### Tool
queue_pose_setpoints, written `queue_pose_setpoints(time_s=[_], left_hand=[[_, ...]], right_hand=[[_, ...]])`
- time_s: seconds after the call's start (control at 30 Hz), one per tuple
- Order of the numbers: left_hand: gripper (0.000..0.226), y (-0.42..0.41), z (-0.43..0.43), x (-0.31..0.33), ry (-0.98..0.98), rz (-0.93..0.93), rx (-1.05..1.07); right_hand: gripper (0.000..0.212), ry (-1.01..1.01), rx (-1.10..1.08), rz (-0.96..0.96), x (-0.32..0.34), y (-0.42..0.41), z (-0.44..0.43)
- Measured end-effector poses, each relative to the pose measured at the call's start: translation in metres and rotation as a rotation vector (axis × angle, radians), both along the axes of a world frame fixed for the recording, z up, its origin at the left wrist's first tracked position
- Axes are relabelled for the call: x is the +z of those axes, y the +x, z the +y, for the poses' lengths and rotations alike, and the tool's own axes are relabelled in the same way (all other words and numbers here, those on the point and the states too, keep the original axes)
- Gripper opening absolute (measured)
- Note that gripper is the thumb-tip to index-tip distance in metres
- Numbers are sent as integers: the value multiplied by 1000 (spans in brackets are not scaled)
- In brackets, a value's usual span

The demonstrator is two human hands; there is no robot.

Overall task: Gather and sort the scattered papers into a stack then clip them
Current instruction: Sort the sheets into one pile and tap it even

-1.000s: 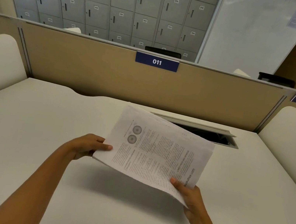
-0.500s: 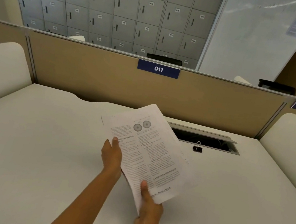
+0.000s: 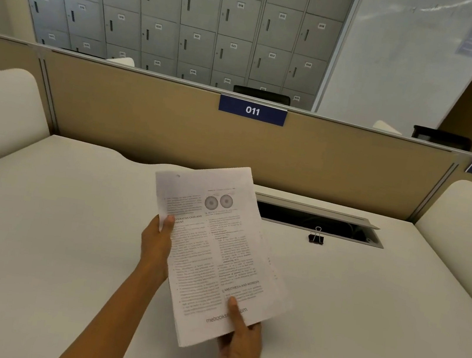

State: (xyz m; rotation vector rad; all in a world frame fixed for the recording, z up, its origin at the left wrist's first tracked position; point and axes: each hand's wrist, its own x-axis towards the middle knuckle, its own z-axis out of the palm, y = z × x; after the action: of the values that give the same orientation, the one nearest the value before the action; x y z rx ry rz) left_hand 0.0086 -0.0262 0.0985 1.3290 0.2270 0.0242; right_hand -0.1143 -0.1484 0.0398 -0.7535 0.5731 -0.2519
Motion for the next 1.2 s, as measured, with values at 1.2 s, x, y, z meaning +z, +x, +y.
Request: queue_pose_setpoints(time_s=[1.2], left_hand=[[28, 37, 12, -1, 134, 59, -219]], right_hand=[[43, -608, 614, -66, 19, 64, -97]])
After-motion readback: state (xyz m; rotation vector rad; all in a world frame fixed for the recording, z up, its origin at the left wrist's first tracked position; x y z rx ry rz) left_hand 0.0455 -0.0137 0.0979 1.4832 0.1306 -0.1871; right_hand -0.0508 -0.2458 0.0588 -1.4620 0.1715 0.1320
